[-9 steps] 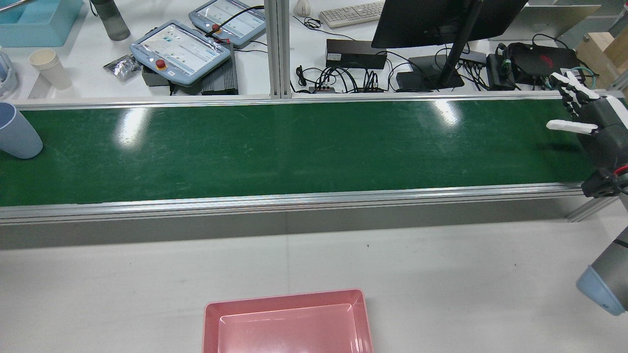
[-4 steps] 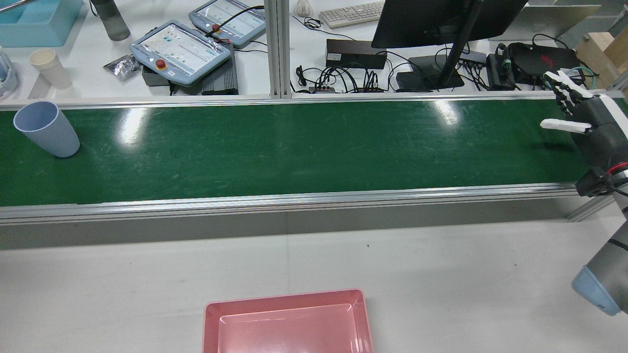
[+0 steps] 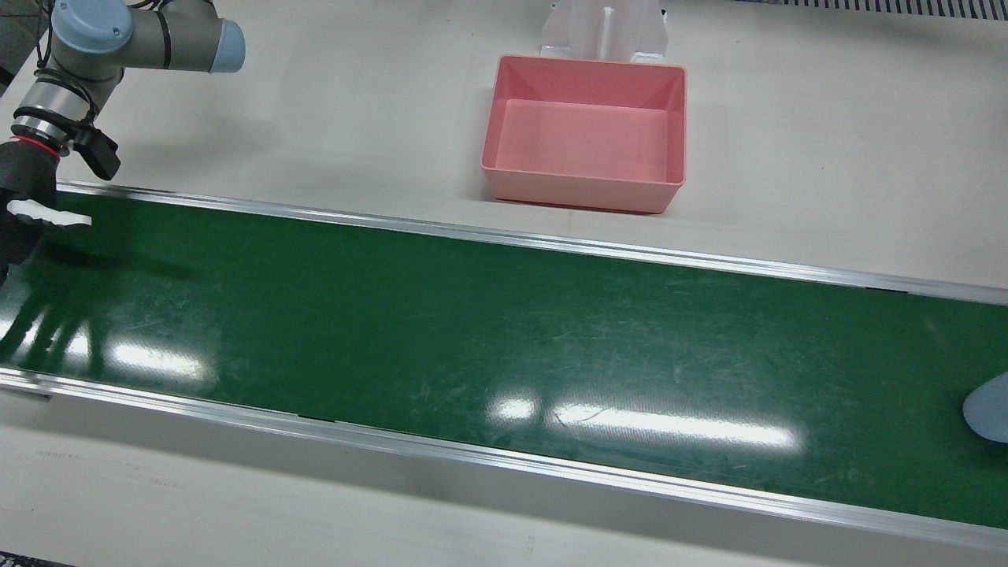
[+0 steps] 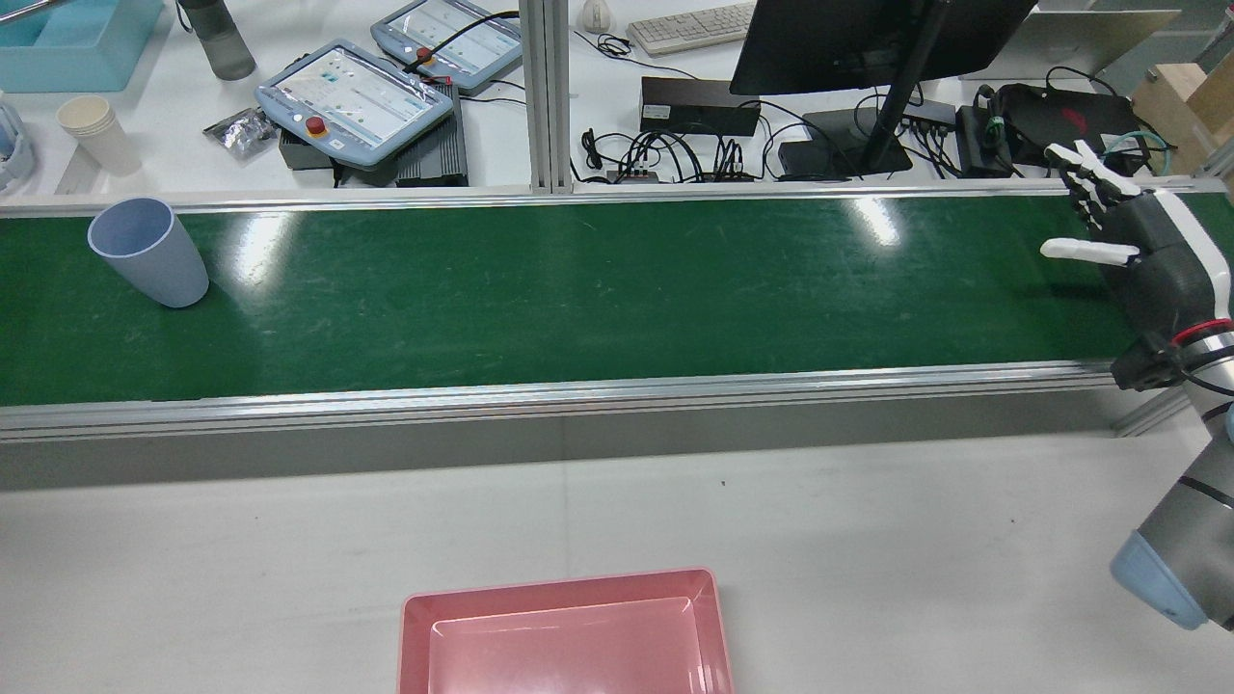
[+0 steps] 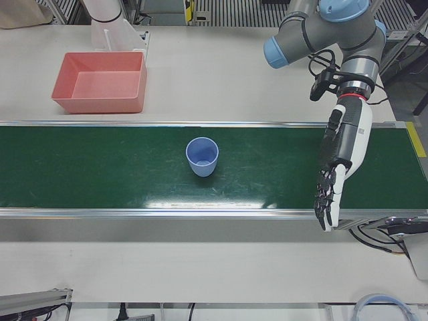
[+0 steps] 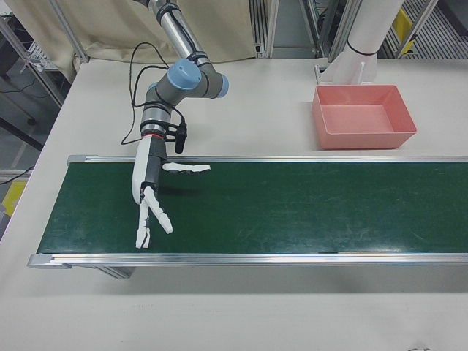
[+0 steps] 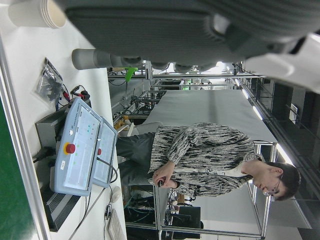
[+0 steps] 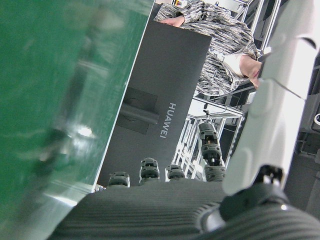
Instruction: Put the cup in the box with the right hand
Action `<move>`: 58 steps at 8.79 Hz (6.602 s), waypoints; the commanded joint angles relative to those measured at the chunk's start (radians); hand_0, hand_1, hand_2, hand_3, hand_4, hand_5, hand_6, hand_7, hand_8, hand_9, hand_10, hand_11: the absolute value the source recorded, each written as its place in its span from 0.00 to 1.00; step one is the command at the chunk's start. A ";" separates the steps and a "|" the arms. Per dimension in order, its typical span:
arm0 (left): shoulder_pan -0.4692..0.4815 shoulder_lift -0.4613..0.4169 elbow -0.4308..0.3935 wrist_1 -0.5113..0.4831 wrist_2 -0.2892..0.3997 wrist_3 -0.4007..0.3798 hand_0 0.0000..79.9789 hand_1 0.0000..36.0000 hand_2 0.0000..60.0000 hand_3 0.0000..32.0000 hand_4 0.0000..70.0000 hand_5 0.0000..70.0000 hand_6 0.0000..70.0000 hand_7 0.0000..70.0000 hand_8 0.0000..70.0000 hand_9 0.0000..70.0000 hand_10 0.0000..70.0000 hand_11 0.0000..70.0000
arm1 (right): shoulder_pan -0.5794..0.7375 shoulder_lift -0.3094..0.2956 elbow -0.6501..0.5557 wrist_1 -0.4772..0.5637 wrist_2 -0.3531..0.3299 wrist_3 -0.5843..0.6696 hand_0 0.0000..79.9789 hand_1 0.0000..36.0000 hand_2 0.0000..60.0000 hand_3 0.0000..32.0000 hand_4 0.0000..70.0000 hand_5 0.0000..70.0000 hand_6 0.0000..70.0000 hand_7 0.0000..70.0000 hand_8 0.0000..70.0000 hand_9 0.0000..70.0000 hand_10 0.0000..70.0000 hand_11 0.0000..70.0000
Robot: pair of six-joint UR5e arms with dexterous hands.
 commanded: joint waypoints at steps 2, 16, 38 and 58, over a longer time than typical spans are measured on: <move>0.000 0.000 0.000 0.000 0.000 0.000 0.00 0.00 0.00 0.00 0.00 0.00 0.00 0.00 0.00 0.00 0.00 0.00 | -0.037 0.059 0.049 -0.063 0.038 -0.036 0.68 0.60 0.00 0.18 0.00 0.11 0.04 0.13 0.08 0.10 0.00 0.02; 0.000 0.000 0.000 0.000 0.000 0.000 0.00 0.00 0.00 0.00 0.00 0.00 0.00 0.00 0.00 0.00 0.00 0.00 | -0.143 0.104 0.086 -0.155 0.144 -0.037 0.70 0.61 0.00 0.14 0.00 0.11 0.05 0.16 0.09 0.11 0.00 0.02; 0.000 0.000 0.000 0.000 0.000 0.000 0.00 0.00 0.00 0.00 0.00 0.00 0.00 0.00 0.00 0.00 0.00 0.00 | -0.138 0.108 0.071 -0.157 0.142 -0.045 0.69 0.58 0.00 0.07 0.00 0.10 0.05 0.19 0.09 0.12 0.00 0.02; 0.000 0.000 0.002 0.000 0.000 0.000 0.00 0.00 0.00 0.00 0.00 0.00 0.00 0.00 0.00 0.00 0.00 0.00 | -0.168 0.105 0.083 -0.157 0.144 -0.040 0.70 0.61 0.00 0.07 0.00 0.11 0.07 0.23 0.11 0.16 0.00 0.02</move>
